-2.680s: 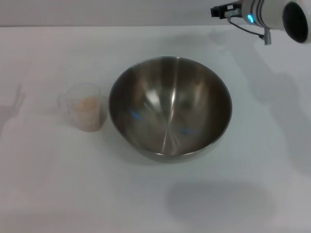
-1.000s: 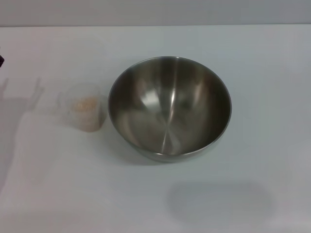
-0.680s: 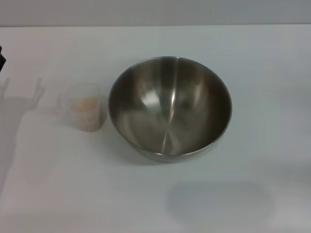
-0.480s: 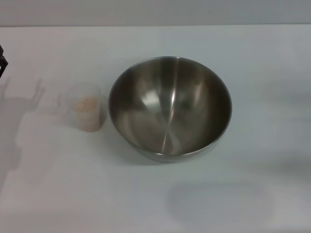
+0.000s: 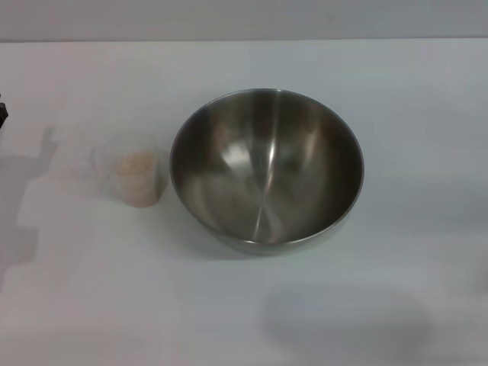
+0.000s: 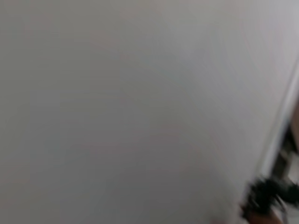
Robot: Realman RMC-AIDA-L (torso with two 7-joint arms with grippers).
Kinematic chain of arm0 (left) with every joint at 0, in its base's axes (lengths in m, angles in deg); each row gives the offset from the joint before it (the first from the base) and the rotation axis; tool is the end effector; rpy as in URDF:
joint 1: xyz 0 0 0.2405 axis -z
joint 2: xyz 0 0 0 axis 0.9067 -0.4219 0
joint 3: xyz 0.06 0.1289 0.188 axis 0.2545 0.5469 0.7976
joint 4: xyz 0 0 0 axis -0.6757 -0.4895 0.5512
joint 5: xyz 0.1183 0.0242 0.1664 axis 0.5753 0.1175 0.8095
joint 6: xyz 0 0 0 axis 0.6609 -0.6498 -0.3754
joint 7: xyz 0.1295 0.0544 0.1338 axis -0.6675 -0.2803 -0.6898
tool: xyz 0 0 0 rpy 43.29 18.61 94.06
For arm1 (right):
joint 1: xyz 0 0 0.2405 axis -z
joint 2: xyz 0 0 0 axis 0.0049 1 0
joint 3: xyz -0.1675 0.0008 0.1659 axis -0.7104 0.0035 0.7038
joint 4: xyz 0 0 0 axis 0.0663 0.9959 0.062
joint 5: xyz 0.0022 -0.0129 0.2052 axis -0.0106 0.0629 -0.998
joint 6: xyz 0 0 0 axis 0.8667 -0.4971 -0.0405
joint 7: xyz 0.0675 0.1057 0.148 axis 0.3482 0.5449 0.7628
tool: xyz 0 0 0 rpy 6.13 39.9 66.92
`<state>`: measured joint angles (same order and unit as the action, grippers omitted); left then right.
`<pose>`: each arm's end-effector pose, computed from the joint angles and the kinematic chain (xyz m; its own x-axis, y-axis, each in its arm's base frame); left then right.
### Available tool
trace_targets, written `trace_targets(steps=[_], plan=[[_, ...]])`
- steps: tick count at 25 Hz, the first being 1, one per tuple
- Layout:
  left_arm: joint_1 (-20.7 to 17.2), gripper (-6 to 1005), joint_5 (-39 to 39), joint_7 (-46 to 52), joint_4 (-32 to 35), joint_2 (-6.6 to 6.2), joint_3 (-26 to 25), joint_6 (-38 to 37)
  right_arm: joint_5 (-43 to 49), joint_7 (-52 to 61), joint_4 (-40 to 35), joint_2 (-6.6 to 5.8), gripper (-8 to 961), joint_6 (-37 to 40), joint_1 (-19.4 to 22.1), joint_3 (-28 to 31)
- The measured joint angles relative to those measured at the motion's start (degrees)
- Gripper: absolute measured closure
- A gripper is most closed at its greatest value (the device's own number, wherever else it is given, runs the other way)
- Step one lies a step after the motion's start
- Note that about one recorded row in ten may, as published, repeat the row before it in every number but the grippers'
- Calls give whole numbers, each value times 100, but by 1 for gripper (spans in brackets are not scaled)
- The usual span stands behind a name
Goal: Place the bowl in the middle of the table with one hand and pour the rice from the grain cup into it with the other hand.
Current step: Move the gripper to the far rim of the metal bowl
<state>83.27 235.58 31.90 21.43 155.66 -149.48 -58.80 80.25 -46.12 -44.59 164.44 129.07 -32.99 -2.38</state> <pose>-0.3310 0.3449 0.0352 0.8474 -0.1186 0.5175 0.5185 -0.0251 -0.8547 0.3662 0.3270 0.1665 0.9743 -0.1358 -0.1800 -0.0100 0.7714 -0.6363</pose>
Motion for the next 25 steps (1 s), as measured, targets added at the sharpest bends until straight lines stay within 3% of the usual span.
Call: trace_targets(steps=[8,15,19,22,25], plan=[[63,209,-4,58,0,19,-4,306,-181,363,-230,-36,163,-1858,-477,1926],[73,210,-4,303,3,27,34,360,-205,1769,-1174,-41,162,-4142,-597,2360],[75,211,17,337,9,27,42,369,-158,2127,-1080,-3,161,-3961,-494,1823],[76,212,22,342,13,26,47,384,-143,2461,-694,5,162,-2731,-296,804],[77,212,31,358,7,26,48,418,-104,3485,-575,10,162,-1816,6,-606]])
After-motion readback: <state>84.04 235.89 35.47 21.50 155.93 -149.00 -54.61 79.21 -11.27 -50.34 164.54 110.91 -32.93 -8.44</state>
